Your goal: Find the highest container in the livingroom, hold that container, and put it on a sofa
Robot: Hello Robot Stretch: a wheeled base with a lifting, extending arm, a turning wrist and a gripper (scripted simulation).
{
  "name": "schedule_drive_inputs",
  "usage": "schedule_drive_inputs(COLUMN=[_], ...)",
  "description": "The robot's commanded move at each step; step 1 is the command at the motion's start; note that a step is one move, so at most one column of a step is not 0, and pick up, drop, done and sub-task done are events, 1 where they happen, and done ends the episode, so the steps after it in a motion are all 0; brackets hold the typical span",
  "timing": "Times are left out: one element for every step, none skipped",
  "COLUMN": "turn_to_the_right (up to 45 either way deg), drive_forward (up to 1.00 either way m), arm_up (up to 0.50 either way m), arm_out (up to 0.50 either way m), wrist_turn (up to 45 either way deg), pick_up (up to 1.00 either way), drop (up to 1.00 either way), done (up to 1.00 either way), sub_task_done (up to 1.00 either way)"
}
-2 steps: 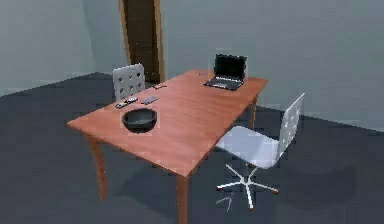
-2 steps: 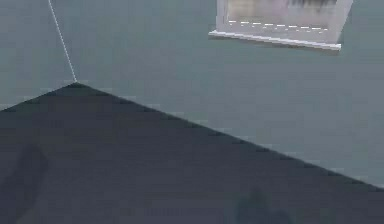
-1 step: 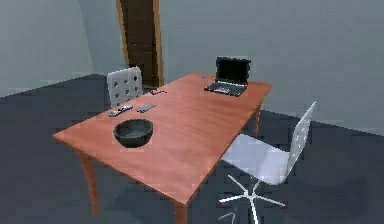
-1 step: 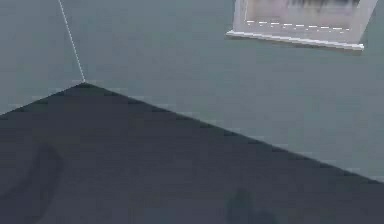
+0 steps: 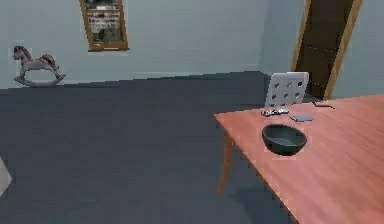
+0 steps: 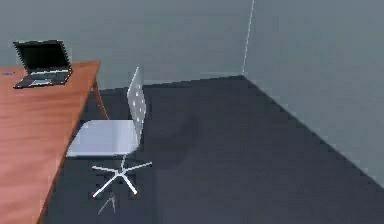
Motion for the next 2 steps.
schedule_drive_inputs(turn_to_the_right=[-45.0, -15.0], drive_forward=[0.00, 0.00], arm_up=[0.00, 0.00], arm_out=[0.00, 0.00], wrist_turn=[0.0, 0.0], pick_up=[0.00, 0.00], drop=[0.00, 0.00], done=[0.00, 0.00], sub_task_done=[0.00, 0.00])
